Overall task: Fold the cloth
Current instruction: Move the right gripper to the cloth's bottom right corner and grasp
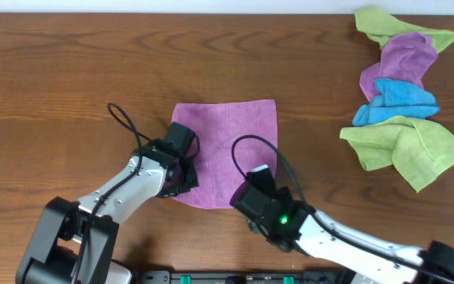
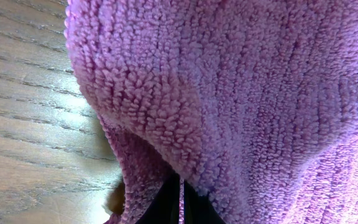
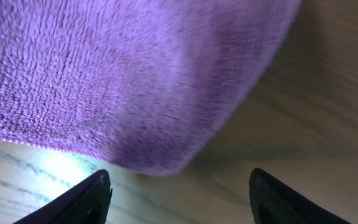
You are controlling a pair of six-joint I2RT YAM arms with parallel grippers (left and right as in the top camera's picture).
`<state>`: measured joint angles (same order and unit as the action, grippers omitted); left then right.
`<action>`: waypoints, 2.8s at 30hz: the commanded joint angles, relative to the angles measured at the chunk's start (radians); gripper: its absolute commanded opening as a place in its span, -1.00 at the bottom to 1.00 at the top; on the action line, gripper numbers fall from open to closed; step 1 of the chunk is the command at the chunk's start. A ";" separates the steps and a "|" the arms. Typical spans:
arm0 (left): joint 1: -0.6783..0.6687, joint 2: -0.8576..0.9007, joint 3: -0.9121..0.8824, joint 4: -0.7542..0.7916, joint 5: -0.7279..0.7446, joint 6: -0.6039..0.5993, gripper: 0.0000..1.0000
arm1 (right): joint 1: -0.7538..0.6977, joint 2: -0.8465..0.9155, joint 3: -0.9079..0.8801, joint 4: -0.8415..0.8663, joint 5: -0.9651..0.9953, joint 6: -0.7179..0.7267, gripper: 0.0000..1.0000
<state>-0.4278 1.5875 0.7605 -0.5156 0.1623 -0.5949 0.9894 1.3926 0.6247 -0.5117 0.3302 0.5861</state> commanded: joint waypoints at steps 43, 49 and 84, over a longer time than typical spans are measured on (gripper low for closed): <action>0.004 0.015 -0.020 -0.007 0.014 0.027 -0.88 | -0.246 0.190 0.280 -0.218 0.539 0.110 0.57; 0.004 0.015 -0.020 -0.008 0.014 0.027 -0.88 | -0.288 0.190 0.330 -0.307 0.543 0.126 0.62; 0.144 -0.178 0.040 -0.144 0.055 0.240 -0.88 | -0.244 -0.098 0.335 -0.365 -0.076 0.000 0.68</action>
<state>-0.2565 1.4330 0.7872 -0.6411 0.2779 -0.3901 0.7677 1.3006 0.9466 -0.8749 0.2535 0.5941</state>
